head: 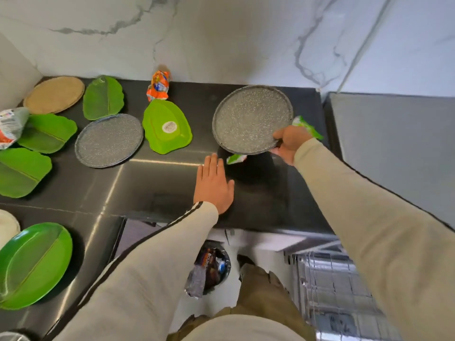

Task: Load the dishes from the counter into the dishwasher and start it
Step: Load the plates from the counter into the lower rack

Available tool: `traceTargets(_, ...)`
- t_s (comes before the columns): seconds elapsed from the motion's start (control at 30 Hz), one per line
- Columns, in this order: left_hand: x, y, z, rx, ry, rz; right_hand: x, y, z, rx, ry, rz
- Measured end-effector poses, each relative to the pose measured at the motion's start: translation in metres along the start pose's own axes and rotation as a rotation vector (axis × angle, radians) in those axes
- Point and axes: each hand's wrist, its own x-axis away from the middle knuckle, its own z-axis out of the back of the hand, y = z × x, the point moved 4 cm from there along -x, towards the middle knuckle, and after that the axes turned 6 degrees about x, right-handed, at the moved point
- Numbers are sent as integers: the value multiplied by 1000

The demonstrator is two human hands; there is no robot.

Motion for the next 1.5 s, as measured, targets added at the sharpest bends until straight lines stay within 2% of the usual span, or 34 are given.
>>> traceTargets(0.17, 95, 37, -19, -73, -49, -247, 125, 80, 87, -94, 89, 92)
traceTargets(0.4, 237, 106, -79, -85, -239, -537, 300, 228, 231, -330, 384, 90)
traceTargets(0.57, 321, 165, -133, -89, -360, -689, 398, 321, 328, -423, 602, 9)
traceTargets(0.7, 372, 215, -187, -119, -479, -799, 435, 392, 397, -425, 799, -89)
traceTargets(0.8, 394, 251, -250, -128, -529, -831, 424, 451, 455, -256, 920, -214)
traceTargets(0.9, 403, 271, -331, -145, -602, -755, 387, 509, 499, -96, 949, -338)
traceTargets(1.03, 402, 278, -432, -166, -656, -616, 316, 552, 545, 220, 928, -325)
traceTargets(1.27, 341, 281, -537, -153, -554, -433, 178, 544, 564, 658, 695, -106)
traceTargets(1.4, 293, 278, -569, -156, -452, -346, 107, 518, 557, 929, 640, 111)
traceTargets(1.5, 267, 272, -583, -164, -450, -298, 67, 506, 539, 1079, 587, 234)
